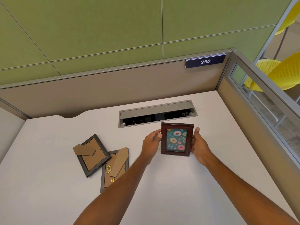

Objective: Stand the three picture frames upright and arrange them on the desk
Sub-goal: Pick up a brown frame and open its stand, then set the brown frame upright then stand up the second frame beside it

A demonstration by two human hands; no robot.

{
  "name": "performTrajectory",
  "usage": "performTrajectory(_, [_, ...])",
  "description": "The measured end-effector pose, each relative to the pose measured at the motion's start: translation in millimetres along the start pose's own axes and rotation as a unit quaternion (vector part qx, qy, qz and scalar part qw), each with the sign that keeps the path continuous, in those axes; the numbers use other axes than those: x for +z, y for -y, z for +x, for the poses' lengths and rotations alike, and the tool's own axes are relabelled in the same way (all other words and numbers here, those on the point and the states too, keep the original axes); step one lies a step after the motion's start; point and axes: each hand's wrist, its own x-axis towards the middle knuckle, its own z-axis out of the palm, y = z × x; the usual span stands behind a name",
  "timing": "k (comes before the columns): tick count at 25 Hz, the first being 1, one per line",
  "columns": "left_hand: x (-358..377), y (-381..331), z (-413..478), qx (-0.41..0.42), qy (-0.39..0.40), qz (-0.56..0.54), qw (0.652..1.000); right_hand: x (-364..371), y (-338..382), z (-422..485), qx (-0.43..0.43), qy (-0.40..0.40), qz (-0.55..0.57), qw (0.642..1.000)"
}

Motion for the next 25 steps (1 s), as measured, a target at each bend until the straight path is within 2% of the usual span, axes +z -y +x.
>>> performTrajectory(6, [-31.4, 30.2, -35.5, -0.050, -0.045, -0.024, 0.997, -15.0, -21.0, -26.4, -0.071, -0.185, 0.000, 0.980])
performTrajectory(9, [-47.8, 45.3, -57.7, -0.063, -0.068, -0.036, 0.995, -14.6, -46.2, -44.9, -0.080, -0.218, -0.010, 0.973])
performTrajectory(12, [-61.4, 55.6, -79.0, -0.058, -0.081, -0.045, 0.994, -3.9, -70.2, -60.5, -0.063, -0.205, -0.043, 0.976])
performTrajectory(18, [-86.9, 69.6, -114.2, -0.077, -0.137, -0.096, 0.983, 46.2, -100.8, -84.1, -0.020, -0.096, -0.075, 0.992])
performTrajectory(23, [-131.3, 80.9, -129.9, -0.100, -0.168, -0.152, 0.969, 104.4, -105.9, -93.3, -0.019, -0.036, -0.100, 0.994])
performTrajectory(25, [-157.5, 86.6, -132.1, -0.103, -0.207, -0.168, 0.958, 130.7, -104.9, -94.9, -0.023, -0.018, -0.112, 0.993])
